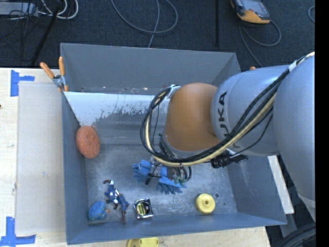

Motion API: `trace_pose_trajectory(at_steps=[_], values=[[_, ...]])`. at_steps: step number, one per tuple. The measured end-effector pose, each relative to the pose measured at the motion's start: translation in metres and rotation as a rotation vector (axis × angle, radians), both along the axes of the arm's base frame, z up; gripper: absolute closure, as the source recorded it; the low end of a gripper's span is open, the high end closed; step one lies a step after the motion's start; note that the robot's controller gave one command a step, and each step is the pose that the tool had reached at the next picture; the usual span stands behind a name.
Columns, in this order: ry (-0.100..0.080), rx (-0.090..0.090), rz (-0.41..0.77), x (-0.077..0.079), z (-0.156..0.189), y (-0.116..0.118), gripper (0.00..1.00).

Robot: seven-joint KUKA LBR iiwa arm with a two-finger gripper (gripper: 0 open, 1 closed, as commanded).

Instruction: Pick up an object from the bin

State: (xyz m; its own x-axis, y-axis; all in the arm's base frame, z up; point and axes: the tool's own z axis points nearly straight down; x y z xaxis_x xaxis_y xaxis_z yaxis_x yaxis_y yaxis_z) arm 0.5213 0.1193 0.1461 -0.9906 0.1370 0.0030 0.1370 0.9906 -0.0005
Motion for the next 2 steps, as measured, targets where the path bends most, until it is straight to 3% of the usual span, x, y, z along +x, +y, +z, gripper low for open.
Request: trace_pose_trajectory(at_steps=[2], values=[[-0.003, 0.001, 0.001, 0.0009, 0.0187, 0.0000, 1.00]])
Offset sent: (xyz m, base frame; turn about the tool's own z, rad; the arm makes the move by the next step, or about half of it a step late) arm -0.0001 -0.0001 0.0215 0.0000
